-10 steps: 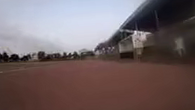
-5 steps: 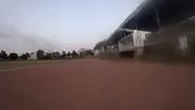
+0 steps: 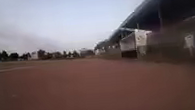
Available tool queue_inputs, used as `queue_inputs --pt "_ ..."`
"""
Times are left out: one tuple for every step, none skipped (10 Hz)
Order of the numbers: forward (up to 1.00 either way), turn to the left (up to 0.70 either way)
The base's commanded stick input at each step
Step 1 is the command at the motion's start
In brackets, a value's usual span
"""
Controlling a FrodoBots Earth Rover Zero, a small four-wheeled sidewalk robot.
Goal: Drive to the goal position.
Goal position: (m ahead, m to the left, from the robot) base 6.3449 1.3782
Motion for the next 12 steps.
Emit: queue_inputs --pt "0.7 0.0" --pt "0.7 0.0" --pt "0.7 -0.02" --pt "0.7 -0.33" --pt "0.7 -0.34" --pt "0.7 -0.21" --pt "0.7 0.0" --pt "0.7 0.0" --pt "0.7 0.0" --pt "0.7 0.0" --pt "0.7 0.0" --pt "0.7 0.0"
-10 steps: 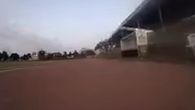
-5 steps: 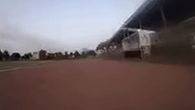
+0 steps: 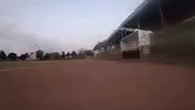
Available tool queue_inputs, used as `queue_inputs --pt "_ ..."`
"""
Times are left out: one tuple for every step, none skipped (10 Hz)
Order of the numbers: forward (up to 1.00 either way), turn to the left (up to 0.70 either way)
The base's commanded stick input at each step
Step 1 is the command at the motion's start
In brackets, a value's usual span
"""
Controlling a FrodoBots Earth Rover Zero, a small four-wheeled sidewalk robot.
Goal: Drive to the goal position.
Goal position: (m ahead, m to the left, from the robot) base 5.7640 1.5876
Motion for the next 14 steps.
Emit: queue_inputs --pt "0.7 0.0" --pt "0.7 0.0" --pt "0.7 0.0" --pt "0.7 0.0" --pt "0.7 0.0" --pt "0.7 0.0" --pt "0.7 0.0" --pt "0.7 0.0" --pt "0.7 0.0" --pt "0.7 0.0" --pt "0.7 0.0" --pt "0.7 0.0" --pt "0.7 0.0" --pt "0.7 0.0"
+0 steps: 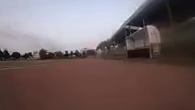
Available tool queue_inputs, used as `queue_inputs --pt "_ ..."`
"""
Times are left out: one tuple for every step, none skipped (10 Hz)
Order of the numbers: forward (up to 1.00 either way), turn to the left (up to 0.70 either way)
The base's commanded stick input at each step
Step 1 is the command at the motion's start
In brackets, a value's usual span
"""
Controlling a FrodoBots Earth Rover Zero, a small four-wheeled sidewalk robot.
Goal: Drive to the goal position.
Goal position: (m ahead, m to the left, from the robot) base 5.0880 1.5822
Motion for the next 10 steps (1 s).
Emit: queue_inputs --pt "0.7 0.0" --pt "0.7 0.0" --pt "0.7 0.0" --pt "0.7 0.0" --pt "0.7 0.0" --pt "0.7 0.0" --pt "0.7 0.0" --pt "0.7 0.0" --pt "0.7 0.0" --pt "0.7 0.0"
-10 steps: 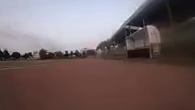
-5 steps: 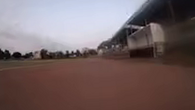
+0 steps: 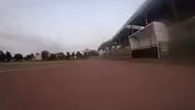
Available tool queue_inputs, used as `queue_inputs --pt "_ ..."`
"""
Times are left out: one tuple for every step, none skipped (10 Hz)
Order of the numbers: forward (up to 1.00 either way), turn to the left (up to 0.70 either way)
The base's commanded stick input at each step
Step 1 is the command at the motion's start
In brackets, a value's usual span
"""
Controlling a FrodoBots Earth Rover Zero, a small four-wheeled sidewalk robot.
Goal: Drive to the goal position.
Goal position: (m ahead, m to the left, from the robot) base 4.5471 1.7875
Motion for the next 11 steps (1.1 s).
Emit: queue_inputs --pt "0.7 0.0" --pt "0.7 0.0" --pt "0.7 0.0" --pt "0.7 0.0" --pt "0.7 0.0" --pt "0.7 0.0" --pt "0.7 0.0" --pt "0.7 0.0" --pt "0.7 -0.15" --pt "0.7 -0.33" --pt "0.7 -0.33"
